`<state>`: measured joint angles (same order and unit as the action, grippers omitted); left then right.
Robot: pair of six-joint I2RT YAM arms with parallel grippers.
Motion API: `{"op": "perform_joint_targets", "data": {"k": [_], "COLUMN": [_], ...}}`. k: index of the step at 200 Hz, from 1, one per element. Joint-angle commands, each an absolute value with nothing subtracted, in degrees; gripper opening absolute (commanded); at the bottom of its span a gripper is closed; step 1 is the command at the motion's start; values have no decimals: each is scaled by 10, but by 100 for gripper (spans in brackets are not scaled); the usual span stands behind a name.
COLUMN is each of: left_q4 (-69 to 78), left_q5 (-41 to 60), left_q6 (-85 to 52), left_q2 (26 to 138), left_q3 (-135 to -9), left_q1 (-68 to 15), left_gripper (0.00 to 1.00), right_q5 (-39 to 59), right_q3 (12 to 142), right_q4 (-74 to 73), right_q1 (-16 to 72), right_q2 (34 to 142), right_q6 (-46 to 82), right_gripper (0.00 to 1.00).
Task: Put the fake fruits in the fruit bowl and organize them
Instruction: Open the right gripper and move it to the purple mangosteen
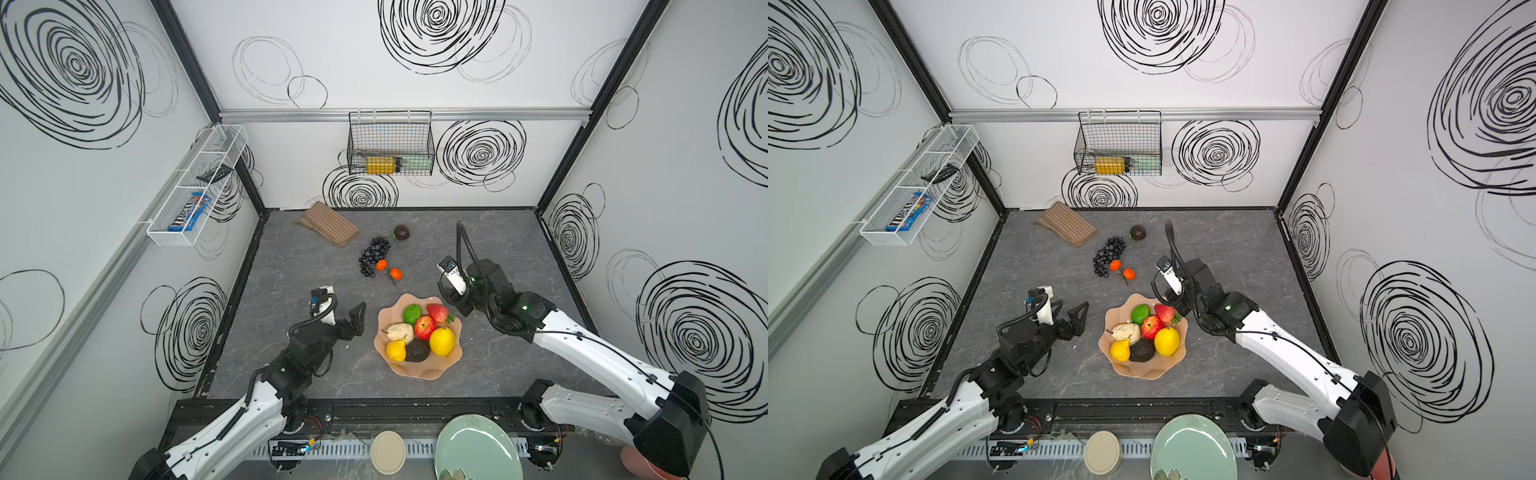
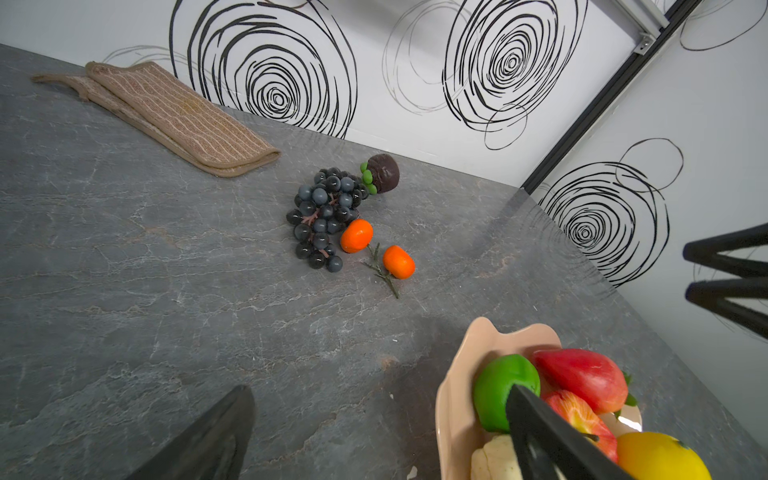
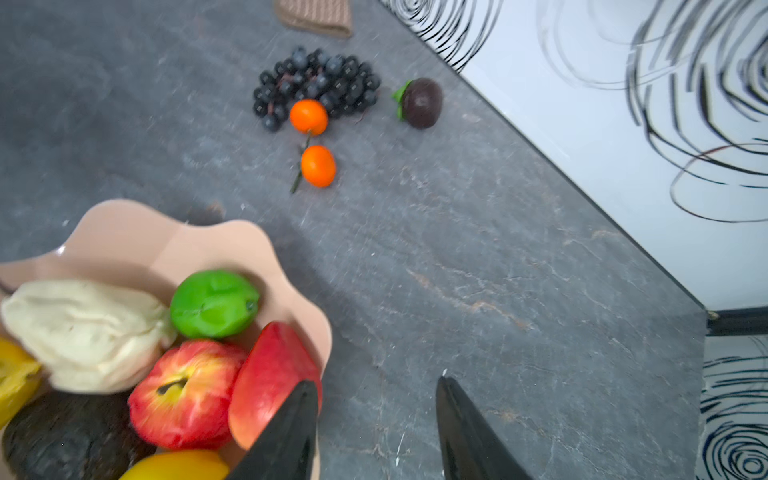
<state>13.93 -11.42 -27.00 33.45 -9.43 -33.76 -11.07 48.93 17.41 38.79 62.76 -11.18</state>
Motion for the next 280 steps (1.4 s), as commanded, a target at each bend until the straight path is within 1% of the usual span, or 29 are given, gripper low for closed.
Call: {"op": "perform_joint_targets", "data": {"k": [1, 29, 46, 60, 98, 127, 168, 185, 237, 280], "left_q4": [175, 172, 165, 161, 155, 151, 149, 148, 147, 151], "left_q5": [-115, -121, -131, -139, -149, -154, -161, -166, -175, -172], "left_q6": [-262, -258, -254, -251, -248, -248, -248, -248, -248, -248], "left_q2": [336, 333, 331, 327, 323, 318, 318, 317, 319, 327], "left_q3": [-95, -95, -96, -97, -97, -98, -98, -97, -96, -96], "left_q1": [-338, -338, -338, -338, -339, -339, -339, -339, -338, -335], "left_gripper": [98, 98, 98, 98, 98, 98, 98, 98, 98, 98], "right_q5": [-43, 26, 73, 100, 154, 185, 217, 248, 306, 319], "right_q3": [473, 509, 542, 578, 697, 779, 870, 893, 956, 1011], "right_q4": [21, -50, -84, -103, -104, -90, -75, -86, -114, -111], "right_q1": [338, 289, 267, 254, 233, 221, 211, 205, 203, 204], "right_q2": [655, 759, 832, 888, 1040, 1129, 1222, 1255, 1331, 1380], "right_q6": [-83, -78, -83, -84, -118, -146, -187, -198, -166, -142], "right_gripper": [56, 60, 69, 72, 74, 74, 74, 73, 73, 74]}}
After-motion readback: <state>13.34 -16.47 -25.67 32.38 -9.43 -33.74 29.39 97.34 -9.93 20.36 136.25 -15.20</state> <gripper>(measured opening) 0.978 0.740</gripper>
